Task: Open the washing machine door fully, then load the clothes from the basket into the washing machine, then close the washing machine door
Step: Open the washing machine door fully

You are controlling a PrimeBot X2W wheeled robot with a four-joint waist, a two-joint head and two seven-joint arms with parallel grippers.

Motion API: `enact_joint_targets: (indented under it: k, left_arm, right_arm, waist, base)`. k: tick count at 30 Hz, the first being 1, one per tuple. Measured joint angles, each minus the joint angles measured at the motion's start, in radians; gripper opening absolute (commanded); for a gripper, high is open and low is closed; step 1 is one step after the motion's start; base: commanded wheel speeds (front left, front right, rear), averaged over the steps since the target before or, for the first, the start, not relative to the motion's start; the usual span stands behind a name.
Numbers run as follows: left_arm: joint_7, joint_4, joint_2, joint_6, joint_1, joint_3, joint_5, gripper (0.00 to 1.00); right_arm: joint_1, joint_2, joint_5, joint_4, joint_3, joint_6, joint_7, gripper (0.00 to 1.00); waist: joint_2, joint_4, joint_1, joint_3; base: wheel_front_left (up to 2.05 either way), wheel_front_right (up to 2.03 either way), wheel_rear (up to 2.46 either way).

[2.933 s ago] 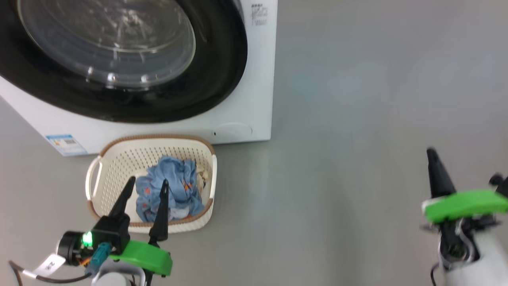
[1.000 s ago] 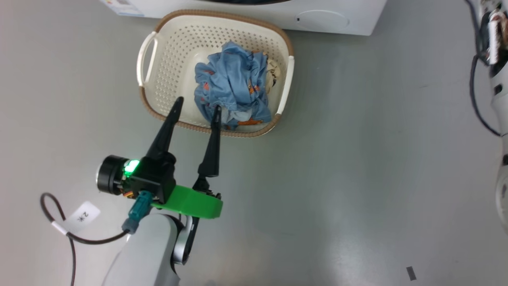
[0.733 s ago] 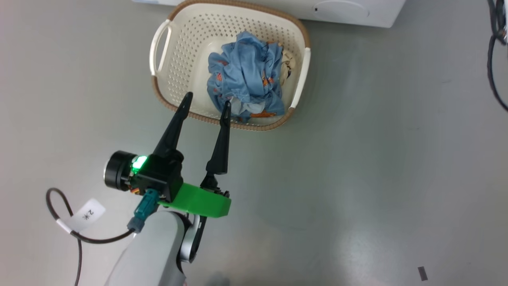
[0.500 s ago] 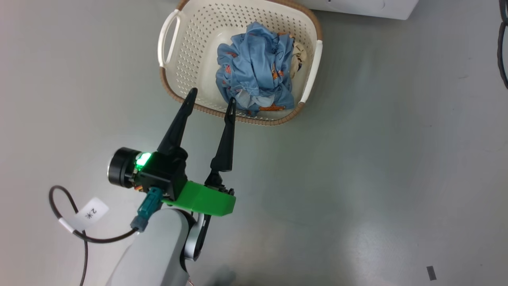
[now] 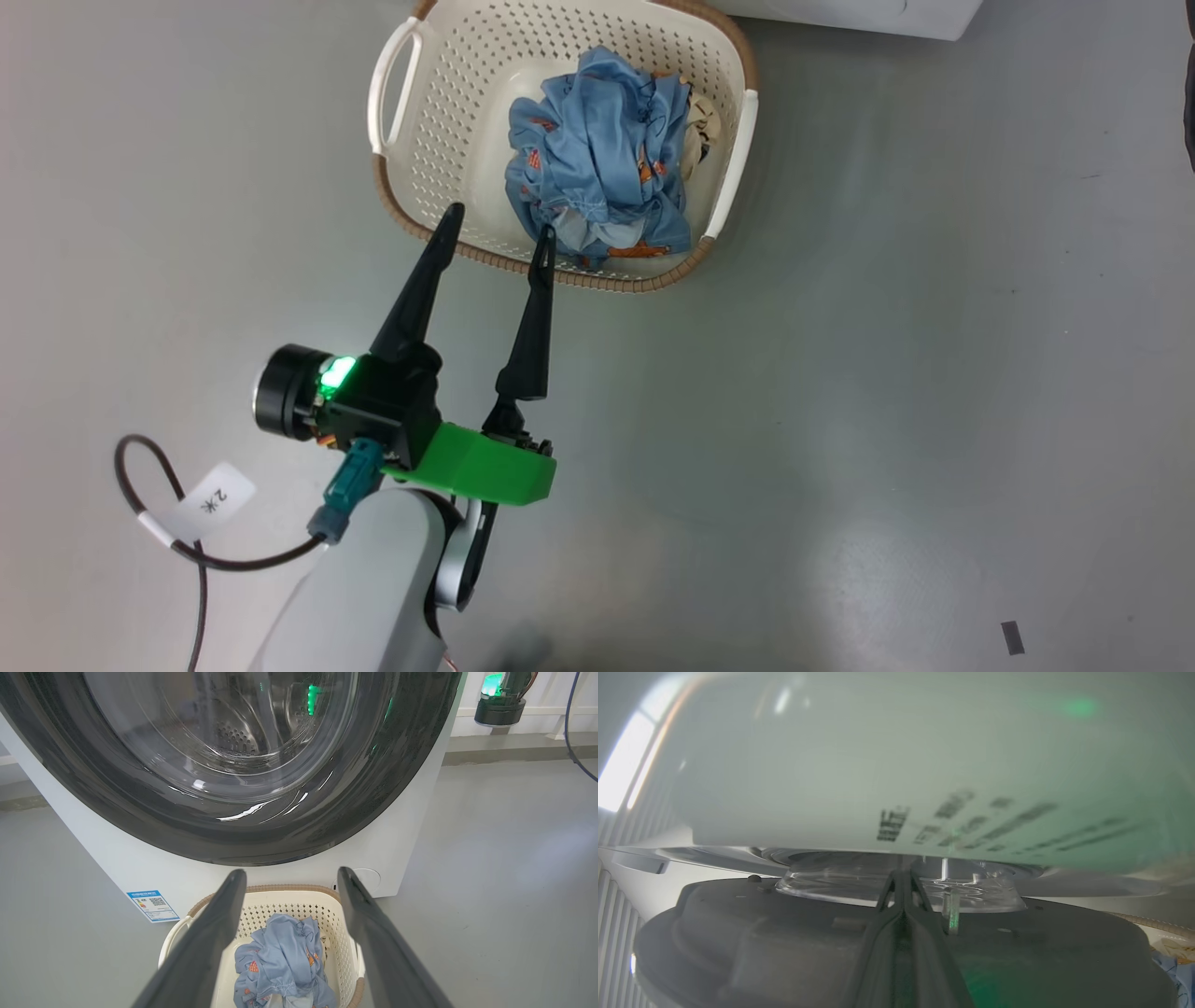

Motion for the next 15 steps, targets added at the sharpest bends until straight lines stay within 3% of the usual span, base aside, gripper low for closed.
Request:
enact_joint_targets:
  k: [15]
  left_arm:
    - [0.000, 0.003, 0.000, 0.000, 0.000, 0.024, 0.012, 1.00]
  right_arm:
    - [0.102, 0.009, 0.008, -0.113, 0.021, 0.000, 0.134, 0.00]
  waist:
    - [0.0000, -0.040, 0.0000, -0.014]
  base:
    - [0.00, 0.00, 0.00]
